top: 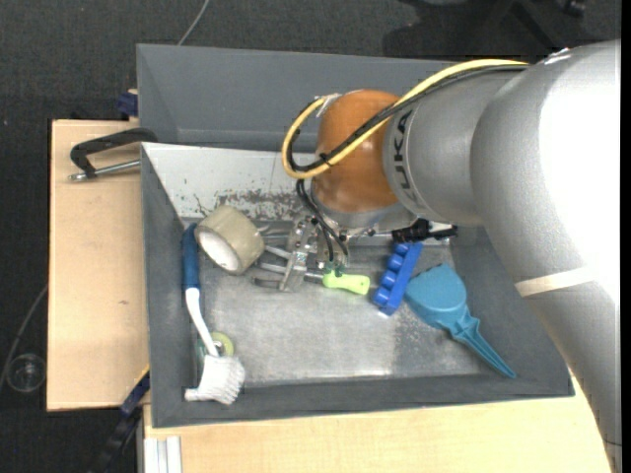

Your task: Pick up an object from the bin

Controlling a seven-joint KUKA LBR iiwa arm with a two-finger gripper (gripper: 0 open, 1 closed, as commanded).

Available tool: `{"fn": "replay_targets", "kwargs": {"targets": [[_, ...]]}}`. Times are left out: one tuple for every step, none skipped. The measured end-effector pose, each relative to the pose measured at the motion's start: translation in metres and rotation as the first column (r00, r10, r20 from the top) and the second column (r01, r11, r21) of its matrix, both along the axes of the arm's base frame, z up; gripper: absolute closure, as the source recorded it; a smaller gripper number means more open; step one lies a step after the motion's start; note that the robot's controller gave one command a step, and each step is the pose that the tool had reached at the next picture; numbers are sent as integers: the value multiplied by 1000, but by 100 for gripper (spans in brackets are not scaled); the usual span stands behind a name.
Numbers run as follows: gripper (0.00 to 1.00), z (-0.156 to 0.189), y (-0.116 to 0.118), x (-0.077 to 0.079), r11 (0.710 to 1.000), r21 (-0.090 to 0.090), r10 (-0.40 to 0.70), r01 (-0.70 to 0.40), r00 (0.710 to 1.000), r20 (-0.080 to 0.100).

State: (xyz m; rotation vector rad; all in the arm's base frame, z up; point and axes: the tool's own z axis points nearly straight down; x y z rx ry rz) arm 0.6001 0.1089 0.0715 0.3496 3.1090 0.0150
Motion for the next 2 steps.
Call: {"fn": "replay_targets", "kwargs": {"targets": [[100,0,0,0,1000,0,0,0,1000,0],[100,1,0,0,1000,0,0,0,1000,0]]}}
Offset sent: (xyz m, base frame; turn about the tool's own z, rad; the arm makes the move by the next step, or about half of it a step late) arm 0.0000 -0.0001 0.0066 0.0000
